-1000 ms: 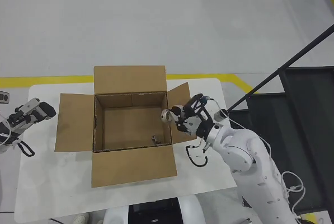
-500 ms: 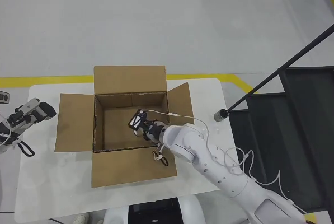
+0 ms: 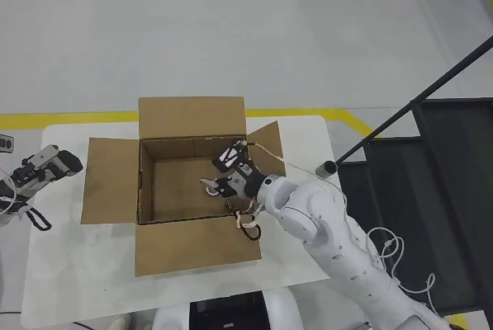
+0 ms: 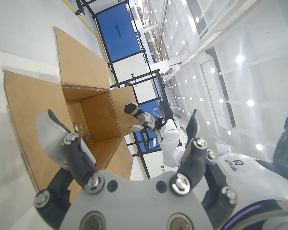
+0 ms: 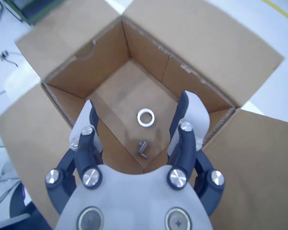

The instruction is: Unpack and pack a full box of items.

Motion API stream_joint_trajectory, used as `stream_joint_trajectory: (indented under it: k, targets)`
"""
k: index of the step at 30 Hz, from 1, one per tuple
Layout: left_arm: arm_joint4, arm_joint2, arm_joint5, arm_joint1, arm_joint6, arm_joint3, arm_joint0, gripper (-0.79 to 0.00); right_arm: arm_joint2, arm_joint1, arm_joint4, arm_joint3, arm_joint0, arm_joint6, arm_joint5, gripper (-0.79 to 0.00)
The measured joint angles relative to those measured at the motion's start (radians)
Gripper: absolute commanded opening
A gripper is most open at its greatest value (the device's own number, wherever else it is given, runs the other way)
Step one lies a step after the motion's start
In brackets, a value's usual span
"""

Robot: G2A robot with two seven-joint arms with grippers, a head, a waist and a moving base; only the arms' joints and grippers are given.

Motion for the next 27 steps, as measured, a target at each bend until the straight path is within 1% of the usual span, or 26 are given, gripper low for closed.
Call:
stream_joint_trajectory:
  k: [2,5,8,10,13,17,19,22,27]
  targets:
    - [0.0,0.0,0.0,0.0,0.0,0.0,0.0,0.0,0.105,0.014,0.042,-0.074,-0.065,-0.039,-0.012,0.0]
    - [0.0,0.0,0.0,0.0,0.0,0.0,0.0,0.0,0.254,0.029,0.063,-0.135,-0.148,-0.093,-0.025,0.0]
    - [0.0,0.0,0.0,0.0,0.0,0.0,0.0,0.0,0.383,0.039,0.063,-0.136,-0.217,-0.149,-0.019,0.0]
    - [0.0,0.0,0.0,0.0,0.0,0.0,0.0,0.0,0.455,0.045,0.034,-0.119,-0.252,-0.168,-0.009,0.0]
    - [0.0,0.0,0.0,0.0,0.0,0.0,0.0,0.0,0.527,0.051,-0.016,-0.083,-0.291,-0.183,0.015,0.0]
    - [0.0,0.0,0.0,0.0,0.0,0.0,0.0,0.0,0.576,0.055,-0.089,-0.029,-0.336,-0.212,0.043,0.0]
    - [0.0,0.0,0.0,0.0,0.0,0.0,0.0,0.0,0.59,0.054,-0.089,0.002,-0.355,-0.242,0.07,0.0]
    - [0.0,0.0,0.0,0.0,0.0,0.0,0.0,0.0,0.585,0.053,-0.099,0.06,-0.368,-0.249,0.091,0.0]
    - [0.0,0.0,0.0,0.0,0.0,0.0,0.0,0.0,0.558,0.049,-0.092,0.172,-0.355,-0.241,0.123,0.0]
